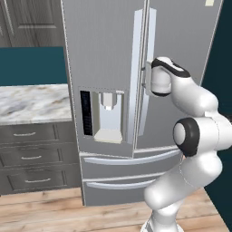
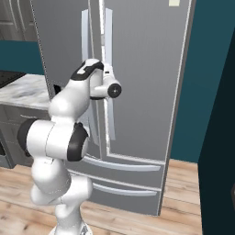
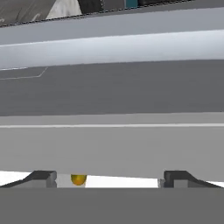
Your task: Retrieve the fish from the fridge and place it on the saucepan with marinade on the stove.
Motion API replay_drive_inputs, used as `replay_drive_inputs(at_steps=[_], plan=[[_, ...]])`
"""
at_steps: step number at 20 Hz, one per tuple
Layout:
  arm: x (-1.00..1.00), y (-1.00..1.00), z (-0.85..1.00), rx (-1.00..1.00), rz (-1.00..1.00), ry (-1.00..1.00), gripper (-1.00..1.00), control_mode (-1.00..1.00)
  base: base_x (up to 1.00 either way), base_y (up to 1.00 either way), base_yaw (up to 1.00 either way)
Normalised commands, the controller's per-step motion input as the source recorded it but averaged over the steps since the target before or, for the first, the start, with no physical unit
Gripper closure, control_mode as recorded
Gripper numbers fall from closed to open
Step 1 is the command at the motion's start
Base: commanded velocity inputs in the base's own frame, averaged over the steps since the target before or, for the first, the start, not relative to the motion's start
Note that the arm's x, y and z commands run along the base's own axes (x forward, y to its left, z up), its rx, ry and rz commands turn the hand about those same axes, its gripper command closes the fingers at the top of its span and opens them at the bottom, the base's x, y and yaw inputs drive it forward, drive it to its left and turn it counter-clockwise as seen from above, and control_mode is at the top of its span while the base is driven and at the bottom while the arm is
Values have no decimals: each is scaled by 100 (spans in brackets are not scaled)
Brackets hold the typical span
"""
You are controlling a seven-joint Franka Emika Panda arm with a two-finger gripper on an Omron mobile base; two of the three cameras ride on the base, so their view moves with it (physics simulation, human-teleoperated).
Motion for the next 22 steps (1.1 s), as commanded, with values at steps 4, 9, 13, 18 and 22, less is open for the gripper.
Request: replay_drive_inputs(at_steps=[4, 9, 13, 18, 22], plan=[[18, 0, 0, 0, 0, 0, -100, -100, 0, 0, 0], [3, 14, 0, 2, 1, 4, -100, -100, 0, 0, 0], [-27, 57, -2, 8, 15, 8, -100, -100, 0, 0, 0], [-35, 84, -16, 10, 30, 13, -100, -100, 0, 0, 0], [-39, 94, -20, 11, 33, 11, -100, -100, 0, 0, 0]])
